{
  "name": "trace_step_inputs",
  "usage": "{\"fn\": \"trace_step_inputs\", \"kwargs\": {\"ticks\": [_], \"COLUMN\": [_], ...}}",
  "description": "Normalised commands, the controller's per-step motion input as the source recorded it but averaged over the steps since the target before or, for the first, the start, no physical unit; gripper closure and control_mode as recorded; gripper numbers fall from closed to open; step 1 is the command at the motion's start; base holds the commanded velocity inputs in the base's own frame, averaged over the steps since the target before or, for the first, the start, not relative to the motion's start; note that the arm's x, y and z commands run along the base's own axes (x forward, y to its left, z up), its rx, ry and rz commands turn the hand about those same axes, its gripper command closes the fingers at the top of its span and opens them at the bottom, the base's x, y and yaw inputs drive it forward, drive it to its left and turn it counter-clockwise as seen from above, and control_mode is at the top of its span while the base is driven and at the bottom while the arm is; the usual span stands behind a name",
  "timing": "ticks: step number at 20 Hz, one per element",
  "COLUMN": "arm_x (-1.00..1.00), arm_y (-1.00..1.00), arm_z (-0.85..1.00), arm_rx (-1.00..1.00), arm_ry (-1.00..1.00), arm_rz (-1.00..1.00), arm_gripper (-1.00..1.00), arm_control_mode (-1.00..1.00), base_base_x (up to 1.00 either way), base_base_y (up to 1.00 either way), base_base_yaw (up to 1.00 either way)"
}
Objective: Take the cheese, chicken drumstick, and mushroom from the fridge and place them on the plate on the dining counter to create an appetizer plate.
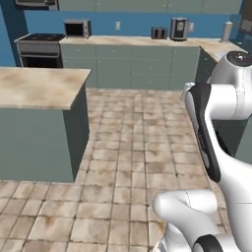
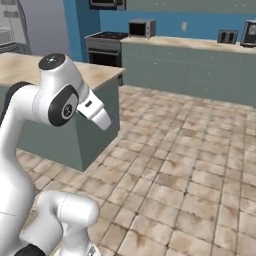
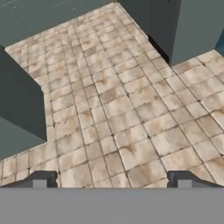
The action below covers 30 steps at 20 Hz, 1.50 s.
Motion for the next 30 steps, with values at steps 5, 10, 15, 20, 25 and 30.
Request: {"fn": "trace_step_inputs", "kwargs": {"ticks": [5,10,15,20,25,30], "arm_x": [0.00,0.00,0.00,0.00,0.00,0.00], "arm_y": [0.00,0.00,0.00,0.00,0.00,0.00], "arm_z": [0.00,0.00,0.00,0.00,0.00,0.00], "arm_rx": [0.00,0.00,0.00,0.00,0.00,0.00], "arm_ry": [0.00,0.00,0.00,0.00,0.00,0.00], "arm_rz": [0.00,0.00,0.00,0.00,0.00,0.00], "arm_gripper": [-1.00,-1.00,-1.00,-1.00,-1.00,-1.00], "arm_control_mode": [1.00,1.00,1.00,1.00,1.00,1.00], "base_base_x": [1.00,1.00,1.00,1.00,1.00,1.00], "base_base_y": [-0.87,-0.98,-0.72,-0.19,-0.07,-0.12], "base_base_yaw": [0.09,0.00,0.00,0.00,0.04,0.17]}}
